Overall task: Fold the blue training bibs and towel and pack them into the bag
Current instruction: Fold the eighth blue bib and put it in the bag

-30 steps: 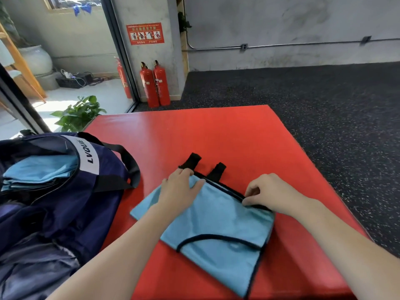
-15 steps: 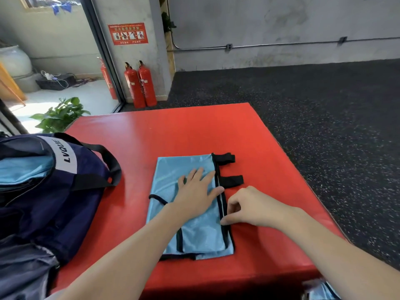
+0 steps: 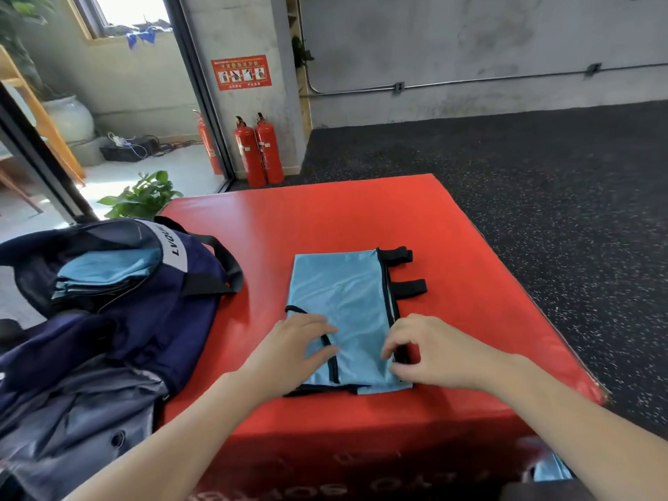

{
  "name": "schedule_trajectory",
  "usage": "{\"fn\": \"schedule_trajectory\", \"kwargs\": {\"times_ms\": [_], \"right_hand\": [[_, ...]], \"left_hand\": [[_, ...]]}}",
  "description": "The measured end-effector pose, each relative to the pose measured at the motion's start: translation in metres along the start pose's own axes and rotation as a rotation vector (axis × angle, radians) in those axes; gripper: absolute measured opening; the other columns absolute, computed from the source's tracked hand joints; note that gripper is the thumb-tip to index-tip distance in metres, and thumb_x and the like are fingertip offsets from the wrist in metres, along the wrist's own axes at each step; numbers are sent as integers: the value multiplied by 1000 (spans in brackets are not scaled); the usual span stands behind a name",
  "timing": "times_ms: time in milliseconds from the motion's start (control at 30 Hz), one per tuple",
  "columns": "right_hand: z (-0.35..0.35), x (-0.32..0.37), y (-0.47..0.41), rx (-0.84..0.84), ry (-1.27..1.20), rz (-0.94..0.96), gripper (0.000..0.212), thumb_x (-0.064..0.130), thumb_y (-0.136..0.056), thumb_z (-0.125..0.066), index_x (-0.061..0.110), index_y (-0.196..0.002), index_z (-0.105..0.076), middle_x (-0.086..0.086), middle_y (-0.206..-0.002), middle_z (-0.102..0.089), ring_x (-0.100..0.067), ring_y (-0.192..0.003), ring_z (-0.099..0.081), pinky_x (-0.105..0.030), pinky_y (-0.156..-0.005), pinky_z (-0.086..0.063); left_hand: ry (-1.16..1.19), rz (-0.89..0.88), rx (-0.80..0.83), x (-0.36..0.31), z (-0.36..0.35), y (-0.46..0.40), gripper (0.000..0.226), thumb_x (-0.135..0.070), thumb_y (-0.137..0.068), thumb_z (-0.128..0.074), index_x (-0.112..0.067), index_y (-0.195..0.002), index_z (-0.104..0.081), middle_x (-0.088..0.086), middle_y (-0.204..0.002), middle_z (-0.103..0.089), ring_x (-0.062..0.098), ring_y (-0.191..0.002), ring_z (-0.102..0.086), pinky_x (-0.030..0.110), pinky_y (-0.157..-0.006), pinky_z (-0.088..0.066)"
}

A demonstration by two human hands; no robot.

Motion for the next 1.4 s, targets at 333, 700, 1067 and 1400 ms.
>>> {"fn": "schedule_trajectory", "kwargs": {"times_ms": [333,700,1067,1400], "right_hand": [[-33,6,11,-51,237,138,29,50,-88,-61,36,-108,-75,19,-108,-65,-2,-101,-56,-25,-90,-47],[-28,9,3,-129,-137,-107,7,32,-86,-71,34,-79,-72,14,-82,-70,-6,-81,-64,-27,-75,-51],[-10,16,-2,-66,-284,-234,14,30,-87,-74,32,-74,-74,15,-65,-63,-1,-58,-48,-25,-61,-38],[28,16,1,100,-527,-238,10,25,-84,-74,17,-79,-75,4,-65,-54,-12,-64,-41,-27,-61,-31]], "left_hand": [[116,-43,-8,11,6,62,35,-56,-87,-69,-33,-113,-73,-22,-116,-68,-6,-115,-56,20,-101,-43],[31,49,38,6,10,63,66,-82,-76,-59,-32,-118,-69,-20,-117,-67,-4,-112,-55,22,-99,-45],[54,67,-50,2,18,59,17,-36,-89,-62,-29,-101,-73,-17,-89,-69,2,-85,-62,26,-78,-51],[485,167,-179,-18,34,61,10,-24,-94,-68,-26,-85,-70,-6,-67,-67,2,-57,-57,20,-59,-44]]}}
Point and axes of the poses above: each hand's wrist, its own y-axis away from the middle knuckle, its own z-axis out of the back of the hand, x = y × z, the point moved 2 cm from there along -y, towards the middle knuckle
